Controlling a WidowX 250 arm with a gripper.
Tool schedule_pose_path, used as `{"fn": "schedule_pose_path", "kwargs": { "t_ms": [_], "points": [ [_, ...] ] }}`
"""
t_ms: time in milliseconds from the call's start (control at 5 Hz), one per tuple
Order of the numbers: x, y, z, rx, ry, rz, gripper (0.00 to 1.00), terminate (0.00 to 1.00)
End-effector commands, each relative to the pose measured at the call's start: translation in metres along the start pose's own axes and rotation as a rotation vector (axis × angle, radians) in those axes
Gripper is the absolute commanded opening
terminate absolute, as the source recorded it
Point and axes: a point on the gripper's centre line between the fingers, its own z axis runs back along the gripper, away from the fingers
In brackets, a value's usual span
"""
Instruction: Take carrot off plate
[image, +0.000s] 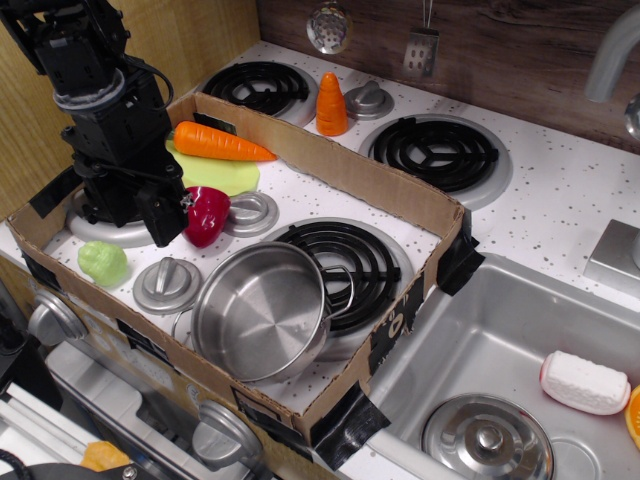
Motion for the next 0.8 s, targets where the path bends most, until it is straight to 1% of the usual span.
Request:
{"fn": "schedule_pose_path", "kwargs": {
  "t_ms": [0, 200, 400, 600],
  "points": [
    [0.0, 0.0, 0.0, 0.0, 0.0, 0.0, 1.0, 0.0],
    [0.009, 0.005, 0.017, 0.11, 0.029, -0.079, 1.0, 0.0],
    [0.022, 0.012, 0.028, 0.161, 0.057, -0.157, 1.0, 0.0],
    [0.041, 0.015, 0.031, 0.215, 0.061, -0.26, 1.0, 0.0]
  ]
}}
